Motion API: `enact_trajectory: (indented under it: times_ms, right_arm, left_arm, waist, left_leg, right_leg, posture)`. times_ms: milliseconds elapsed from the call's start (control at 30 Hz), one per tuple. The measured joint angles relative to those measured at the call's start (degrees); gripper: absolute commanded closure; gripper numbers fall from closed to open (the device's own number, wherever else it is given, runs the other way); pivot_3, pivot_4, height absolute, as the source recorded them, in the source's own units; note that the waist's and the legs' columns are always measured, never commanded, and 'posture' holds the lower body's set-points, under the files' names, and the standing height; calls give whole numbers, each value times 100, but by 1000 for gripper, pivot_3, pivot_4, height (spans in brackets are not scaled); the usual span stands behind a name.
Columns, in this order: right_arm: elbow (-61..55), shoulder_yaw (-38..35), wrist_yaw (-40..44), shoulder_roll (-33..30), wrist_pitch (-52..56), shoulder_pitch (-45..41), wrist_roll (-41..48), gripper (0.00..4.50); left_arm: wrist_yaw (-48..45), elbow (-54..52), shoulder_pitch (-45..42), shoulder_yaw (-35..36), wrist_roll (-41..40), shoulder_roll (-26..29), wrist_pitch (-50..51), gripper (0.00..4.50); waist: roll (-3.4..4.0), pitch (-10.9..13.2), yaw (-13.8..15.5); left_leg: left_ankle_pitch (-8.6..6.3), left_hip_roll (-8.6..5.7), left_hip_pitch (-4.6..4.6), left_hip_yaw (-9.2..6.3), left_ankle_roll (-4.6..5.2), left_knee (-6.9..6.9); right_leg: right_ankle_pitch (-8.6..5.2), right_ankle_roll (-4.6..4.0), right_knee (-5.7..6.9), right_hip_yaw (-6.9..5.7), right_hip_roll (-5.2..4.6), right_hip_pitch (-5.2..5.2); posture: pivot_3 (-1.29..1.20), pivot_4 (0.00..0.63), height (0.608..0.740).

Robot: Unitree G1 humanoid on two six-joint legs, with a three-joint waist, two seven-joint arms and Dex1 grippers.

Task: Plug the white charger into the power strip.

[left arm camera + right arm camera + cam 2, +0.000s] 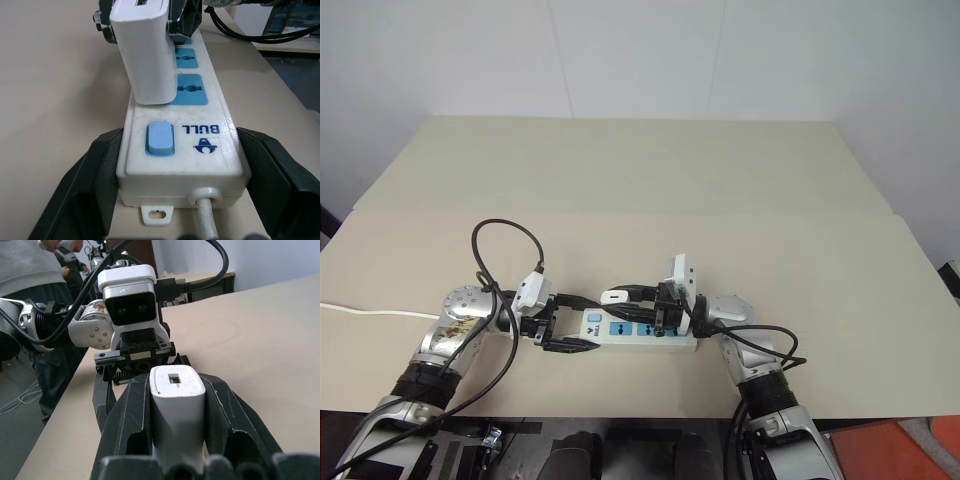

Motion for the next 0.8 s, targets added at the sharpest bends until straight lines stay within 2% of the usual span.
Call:
enact_trajectory:
  times_ms: [800]
  right_arm:
    - [625,42,598,-333,-473,-308,4,3377]
  left_arm:
    - [130,-1,2,-72,3,-41,2,1262]
  waist:
    - [0,0,31]
  left_leg:
    - [0,-3,26,0,-1,0]
  right_leg:
    - [0,0,2,0,-2,27]
  posture:
    - [0,150,740]
